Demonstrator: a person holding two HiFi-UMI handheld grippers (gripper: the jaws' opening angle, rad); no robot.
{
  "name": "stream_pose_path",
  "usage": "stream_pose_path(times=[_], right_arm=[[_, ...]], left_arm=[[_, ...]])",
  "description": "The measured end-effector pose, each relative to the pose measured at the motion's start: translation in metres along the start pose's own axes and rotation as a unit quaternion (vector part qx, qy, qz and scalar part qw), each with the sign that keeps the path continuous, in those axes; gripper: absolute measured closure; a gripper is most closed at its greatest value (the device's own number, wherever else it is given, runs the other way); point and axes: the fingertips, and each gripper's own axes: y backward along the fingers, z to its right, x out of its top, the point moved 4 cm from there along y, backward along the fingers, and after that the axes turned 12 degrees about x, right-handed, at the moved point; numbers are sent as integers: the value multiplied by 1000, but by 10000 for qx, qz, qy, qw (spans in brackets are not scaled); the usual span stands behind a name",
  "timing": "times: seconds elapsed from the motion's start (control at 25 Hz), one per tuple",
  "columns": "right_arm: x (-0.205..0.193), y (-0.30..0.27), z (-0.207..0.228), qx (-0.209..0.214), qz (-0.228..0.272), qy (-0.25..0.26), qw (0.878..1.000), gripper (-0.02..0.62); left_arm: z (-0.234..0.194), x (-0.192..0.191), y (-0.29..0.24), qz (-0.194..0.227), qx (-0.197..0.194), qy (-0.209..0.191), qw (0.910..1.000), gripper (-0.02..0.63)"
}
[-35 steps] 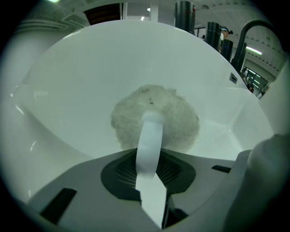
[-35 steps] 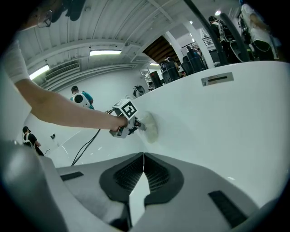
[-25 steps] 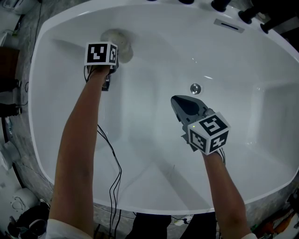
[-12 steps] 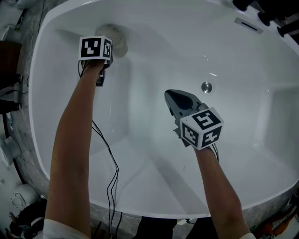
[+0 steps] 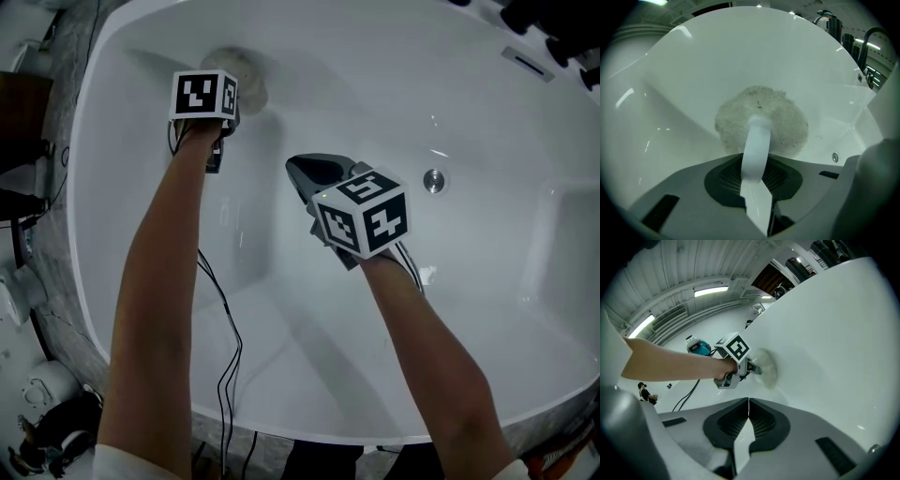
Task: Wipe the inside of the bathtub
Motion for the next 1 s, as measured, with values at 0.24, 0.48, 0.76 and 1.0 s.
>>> stream_pose_path(times=[0.24,0.48,0.76,1.0], right_arm=[[8,-17,3,154,-205,-142,9996,575],[21,-10,14,96,-138,-269,9995,575],[8,10,22,12,-197,-189,9996,575],[-13,33,40,-140,-115,-223,9996,575]], left_arm=[[-16,-8,-12,-130,129,74,9998,511],[-18,-13,-18,-205,176,95,9996,511],[-15,-20,-27,-281,265,30,9992,511],[-3,-30,-41,-311,329,-40,9990,511]])
